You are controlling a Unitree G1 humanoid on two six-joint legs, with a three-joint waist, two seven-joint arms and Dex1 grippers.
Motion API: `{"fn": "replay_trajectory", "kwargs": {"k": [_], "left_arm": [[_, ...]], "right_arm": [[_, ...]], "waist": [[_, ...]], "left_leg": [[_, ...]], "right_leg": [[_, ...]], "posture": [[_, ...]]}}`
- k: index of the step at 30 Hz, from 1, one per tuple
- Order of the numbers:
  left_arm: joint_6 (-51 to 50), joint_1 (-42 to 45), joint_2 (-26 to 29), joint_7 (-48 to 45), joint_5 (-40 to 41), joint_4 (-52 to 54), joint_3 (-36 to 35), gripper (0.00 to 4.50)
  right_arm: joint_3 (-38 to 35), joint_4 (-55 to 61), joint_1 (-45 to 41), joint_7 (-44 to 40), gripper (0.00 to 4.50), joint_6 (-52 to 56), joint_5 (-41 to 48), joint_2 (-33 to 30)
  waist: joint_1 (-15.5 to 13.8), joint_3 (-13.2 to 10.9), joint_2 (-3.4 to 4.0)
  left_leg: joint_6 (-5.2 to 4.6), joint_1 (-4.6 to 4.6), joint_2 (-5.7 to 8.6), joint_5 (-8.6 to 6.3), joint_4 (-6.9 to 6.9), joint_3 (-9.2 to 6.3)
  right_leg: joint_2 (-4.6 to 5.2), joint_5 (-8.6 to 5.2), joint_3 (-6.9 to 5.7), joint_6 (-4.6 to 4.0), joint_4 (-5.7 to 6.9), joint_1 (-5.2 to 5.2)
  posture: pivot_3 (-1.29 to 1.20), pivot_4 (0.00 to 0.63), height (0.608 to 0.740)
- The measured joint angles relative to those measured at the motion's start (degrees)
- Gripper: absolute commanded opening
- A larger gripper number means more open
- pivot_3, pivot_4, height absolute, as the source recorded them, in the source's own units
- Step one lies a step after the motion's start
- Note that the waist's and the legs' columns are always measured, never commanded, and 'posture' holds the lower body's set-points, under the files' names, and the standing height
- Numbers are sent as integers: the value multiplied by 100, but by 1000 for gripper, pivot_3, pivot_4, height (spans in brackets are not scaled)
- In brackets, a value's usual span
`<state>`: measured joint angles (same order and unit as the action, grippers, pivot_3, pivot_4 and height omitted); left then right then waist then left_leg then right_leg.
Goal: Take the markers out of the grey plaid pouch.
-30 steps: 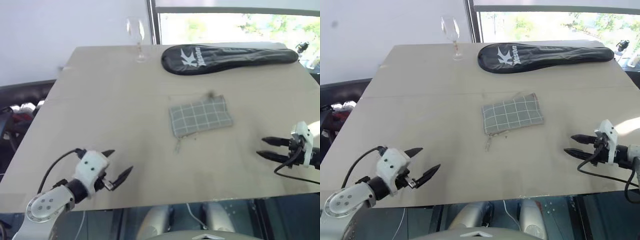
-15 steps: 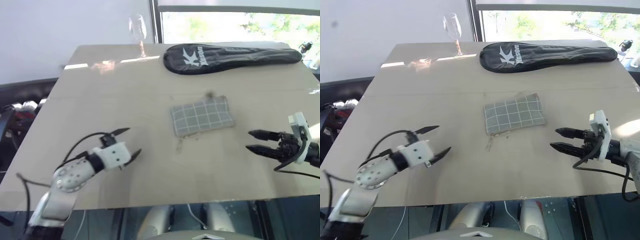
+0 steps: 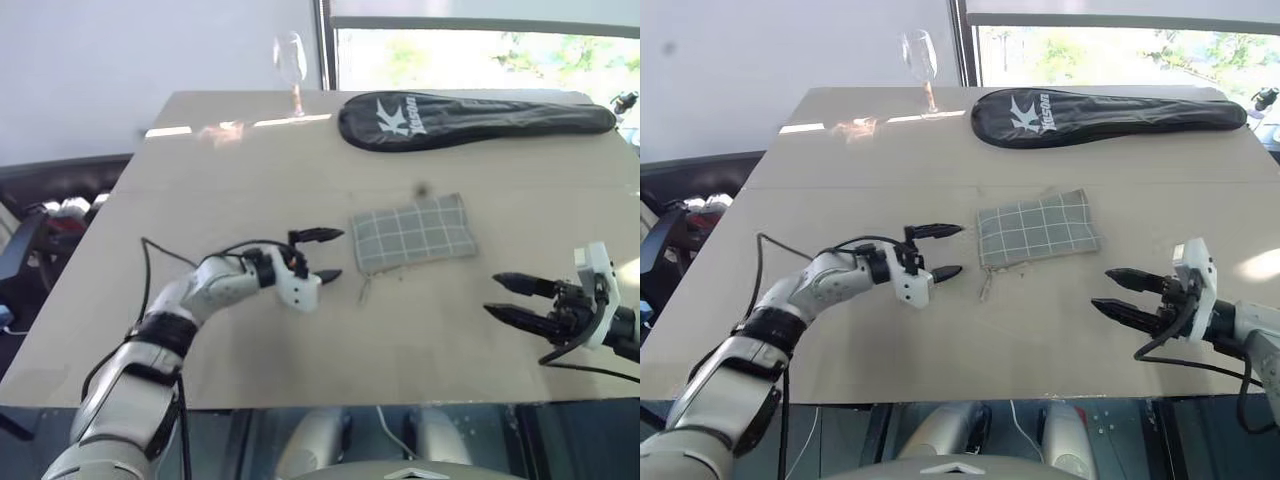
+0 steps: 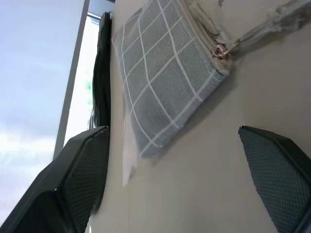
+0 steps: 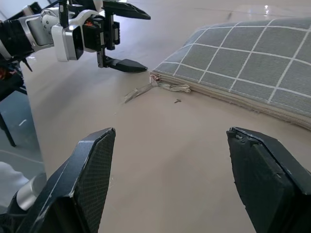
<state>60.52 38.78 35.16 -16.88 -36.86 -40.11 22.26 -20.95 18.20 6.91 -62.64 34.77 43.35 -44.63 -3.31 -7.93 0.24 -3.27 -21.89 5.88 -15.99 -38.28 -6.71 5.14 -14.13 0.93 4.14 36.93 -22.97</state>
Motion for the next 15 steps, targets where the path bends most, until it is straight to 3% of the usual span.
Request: {"fn": "replay_trajectory", "kwargs": {"k": [8,11,15], "left_arm": [[266,1087,-712,1126,-866,-1291,713,4457],[236,1353,-917,1460,-1132,-1605,992,3650],[246,1523,-1068,1740,-1310,-1947,1260,1720]], "right_arm": [[-196,205,273,218,3714,-104,8,142],[-198,215,281,280,3714,-138,8,175],[-198,214,281,313,3714,-157,4,176]], "waist": [[-55,11,-14],[-59,12,-16],[-48,9,-21]], "left_leg": [[-3,3,7,0,-6,4],[-4,4,10,0,-9,5],[-4,3,8,0,-8,5]], "right_leg": [[-16,3,-15,11,1,15],[-15,4,-16,13,1,17],[-18,4,-16,13,1,14]], "posture": [[0,150,740],[0,150,740],[0,150,740]]}}
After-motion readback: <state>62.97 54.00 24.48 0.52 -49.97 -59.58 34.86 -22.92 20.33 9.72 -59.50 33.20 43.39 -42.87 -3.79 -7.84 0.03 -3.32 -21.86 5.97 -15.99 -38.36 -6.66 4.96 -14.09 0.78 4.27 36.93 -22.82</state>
